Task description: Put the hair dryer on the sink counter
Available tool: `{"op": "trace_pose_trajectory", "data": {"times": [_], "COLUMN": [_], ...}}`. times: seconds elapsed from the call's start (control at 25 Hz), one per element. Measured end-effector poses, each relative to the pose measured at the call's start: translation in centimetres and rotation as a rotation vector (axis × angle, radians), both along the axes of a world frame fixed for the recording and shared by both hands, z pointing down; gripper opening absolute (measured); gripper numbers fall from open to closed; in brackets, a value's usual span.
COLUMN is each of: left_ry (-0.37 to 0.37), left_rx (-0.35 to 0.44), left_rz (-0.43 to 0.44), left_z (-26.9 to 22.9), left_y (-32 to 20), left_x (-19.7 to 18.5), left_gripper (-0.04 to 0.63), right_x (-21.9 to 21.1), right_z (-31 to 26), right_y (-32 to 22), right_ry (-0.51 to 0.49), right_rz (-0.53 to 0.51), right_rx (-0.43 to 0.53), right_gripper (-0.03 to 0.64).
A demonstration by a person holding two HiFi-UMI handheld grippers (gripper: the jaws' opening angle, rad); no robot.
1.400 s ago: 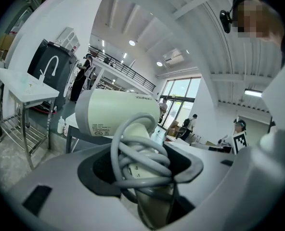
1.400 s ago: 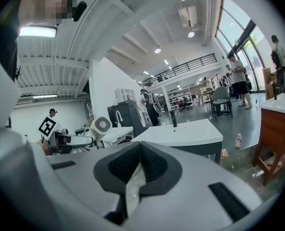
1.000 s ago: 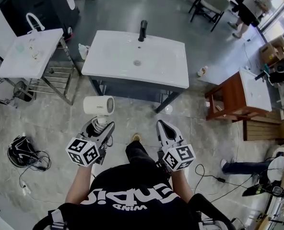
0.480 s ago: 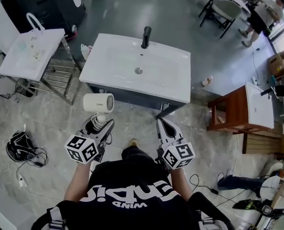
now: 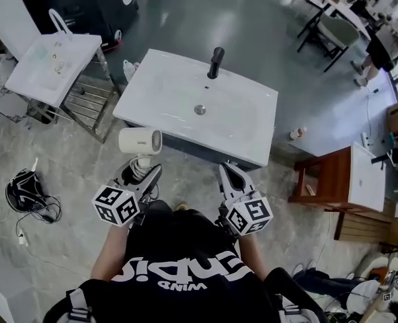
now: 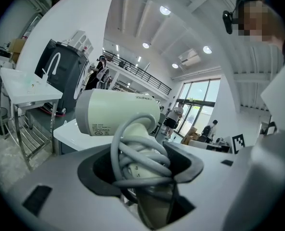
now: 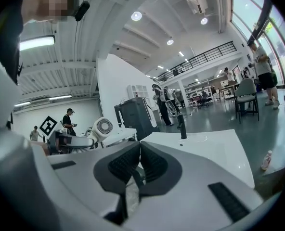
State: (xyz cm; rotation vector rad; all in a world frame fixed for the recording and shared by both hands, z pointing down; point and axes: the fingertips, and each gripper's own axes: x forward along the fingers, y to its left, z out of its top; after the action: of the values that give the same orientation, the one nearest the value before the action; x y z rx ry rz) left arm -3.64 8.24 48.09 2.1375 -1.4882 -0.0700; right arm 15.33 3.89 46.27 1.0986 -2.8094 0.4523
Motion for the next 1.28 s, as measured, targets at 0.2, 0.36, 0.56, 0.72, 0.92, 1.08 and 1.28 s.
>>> {"op": "trace_pose_trajectory", "data": {"times": [0.2,0.36,0.56,0.72,0.92,1.08,1.28], "left_ry": [-0.021,-0.028,-0.029,-0.023,-0.011,-0.001,0.002], "left_rx": [-0.014,-0.012,-0.012,-0.015,-0.031,-0.04,-0.048], "left_rz": [-0.015,-0.015,-0.002,0.017,0.046,0.06,0.082], "left_z": [0.4,0.1,0.3,0.5,1.1,1.3,1.3], "left_y": [-0.9,-2.1,-4.6,-6.4,-9.0,-11.5,-15.1], "left_x": [-0.3,-1.1,-2.3,-3.0,-4.1,-5.3,-7.0], "left_gripper": [0.287,0.287,0.287,0.287,0.287,0.287,0.287], "right_x": [-0.5,-1.1,-2.4,-2.9,-4.0,-5.2,-7.1], "right_z": [0.4,0.9,1.4,1.6,1.6,1.5,1.1], "right_y": [-1.1,-2.0,-4.0,-5.5,-7.7,-10.0,-13.3], "right_ry": [-0.009,0.001,0.007,0.017,0.03,0.045,0.046], "right_rz": [-0.024,-0.027,-0.017,0.001,0.027,0.039,0.053], "right_rx": [-0.015,-0.032,-0.042,-0.048,-0.051,-0.048,-0.042], "right_gripper": [0.018,0.018,0.018,0.018,0.018,0.018,0.018]}}
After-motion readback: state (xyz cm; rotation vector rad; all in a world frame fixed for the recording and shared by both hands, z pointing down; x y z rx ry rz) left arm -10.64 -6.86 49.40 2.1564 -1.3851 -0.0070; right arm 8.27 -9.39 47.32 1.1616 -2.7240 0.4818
